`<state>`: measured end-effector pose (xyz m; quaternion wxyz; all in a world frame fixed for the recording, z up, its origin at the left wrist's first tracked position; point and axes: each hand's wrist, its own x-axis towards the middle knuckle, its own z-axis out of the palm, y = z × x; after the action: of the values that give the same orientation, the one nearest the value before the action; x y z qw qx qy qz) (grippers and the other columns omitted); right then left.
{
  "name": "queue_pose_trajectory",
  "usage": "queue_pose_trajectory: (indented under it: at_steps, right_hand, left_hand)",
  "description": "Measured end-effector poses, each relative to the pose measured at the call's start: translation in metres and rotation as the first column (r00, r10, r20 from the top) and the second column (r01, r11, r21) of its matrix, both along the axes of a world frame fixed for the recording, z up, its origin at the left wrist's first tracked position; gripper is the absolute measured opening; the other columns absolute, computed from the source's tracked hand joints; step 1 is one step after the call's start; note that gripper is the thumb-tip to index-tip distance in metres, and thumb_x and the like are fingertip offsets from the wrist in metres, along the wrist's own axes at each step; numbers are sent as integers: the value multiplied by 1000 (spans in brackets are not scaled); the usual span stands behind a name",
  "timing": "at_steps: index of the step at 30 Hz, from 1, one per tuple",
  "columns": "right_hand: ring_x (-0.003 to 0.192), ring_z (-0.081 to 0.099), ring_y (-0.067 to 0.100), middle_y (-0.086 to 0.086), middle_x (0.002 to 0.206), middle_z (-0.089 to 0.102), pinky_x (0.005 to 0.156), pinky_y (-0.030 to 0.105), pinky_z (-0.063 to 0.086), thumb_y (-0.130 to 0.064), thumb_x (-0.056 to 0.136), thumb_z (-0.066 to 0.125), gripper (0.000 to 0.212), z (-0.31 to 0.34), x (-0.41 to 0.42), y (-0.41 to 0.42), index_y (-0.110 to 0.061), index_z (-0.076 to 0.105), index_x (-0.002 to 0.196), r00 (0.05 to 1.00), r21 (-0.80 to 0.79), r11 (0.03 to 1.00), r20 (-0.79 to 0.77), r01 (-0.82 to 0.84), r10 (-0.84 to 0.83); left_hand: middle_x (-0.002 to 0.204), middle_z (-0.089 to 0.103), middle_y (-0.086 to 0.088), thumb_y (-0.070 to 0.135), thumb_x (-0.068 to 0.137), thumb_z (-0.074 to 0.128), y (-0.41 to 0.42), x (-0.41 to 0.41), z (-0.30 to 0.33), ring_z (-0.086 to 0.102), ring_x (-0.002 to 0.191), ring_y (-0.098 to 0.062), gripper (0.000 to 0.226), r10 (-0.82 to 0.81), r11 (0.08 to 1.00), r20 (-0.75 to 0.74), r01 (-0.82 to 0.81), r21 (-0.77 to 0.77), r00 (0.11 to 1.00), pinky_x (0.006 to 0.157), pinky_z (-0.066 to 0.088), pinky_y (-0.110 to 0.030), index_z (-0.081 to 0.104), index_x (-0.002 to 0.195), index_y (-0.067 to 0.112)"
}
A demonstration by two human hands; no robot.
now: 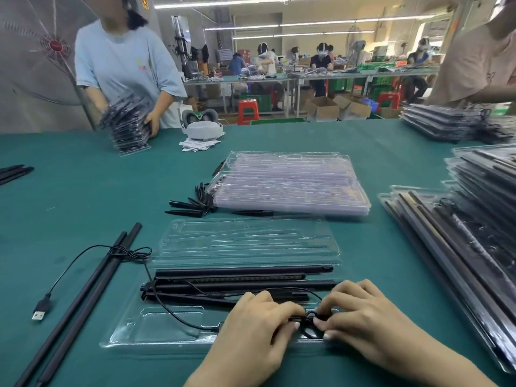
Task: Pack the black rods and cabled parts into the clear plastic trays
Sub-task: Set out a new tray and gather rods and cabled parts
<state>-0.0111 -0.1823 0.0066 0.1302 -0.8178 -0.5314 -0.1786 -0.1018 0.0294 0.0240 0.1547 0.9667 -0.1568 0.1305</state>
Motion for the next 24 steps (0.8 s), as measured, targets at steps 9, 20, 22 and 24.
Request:
queue_pose_trajectory:
  at_steps: [9,20,22,24]
  right_hand:
    - [104,64,2,-15,118,66,94,31,40,-44,102,28,48,-20,-24,-16,-27,72,111,990,87,996,140,2,-14]
    - [99,64,7,-8,112,68,94,27,42,-36,99,40,38,-8,-21,-3,-21,75,95,986,35,999,164,-35,29]
    - [101,63,6,-8,119,66,94,25,43,-34,100,37,41,-5,-22,0,-20,74,93,992,28,998,121,-48,44]
    - [103,62,5,-8,120,66,94,23,44,-34,102,33,44,-1,-22,0,-19,74,94,997,17,998,56,-59,58]
  left_hand:
    - [71,58,16,42,72,60,-9,-5,0,60,72,-6,19,-122,934,109,77,349,987,64,44,-18,73,72,28]
    - [82,63,14,38,71,50,-20,-10,-9,61,69,1,24,-55,991,41,49,127,998,63,48,-10,69,78,24]
    - [82,64,12,36,70,52,-21,-10,-11,60,64,-1,22,-42,990,37,36,137,998,59,47,-12,69,75,24]
    - [84,65,10,33,72,45,-22,-12,-12,60,63,-3,27,-44,994,35,40,106,998,58,47,-13,70,75,23]
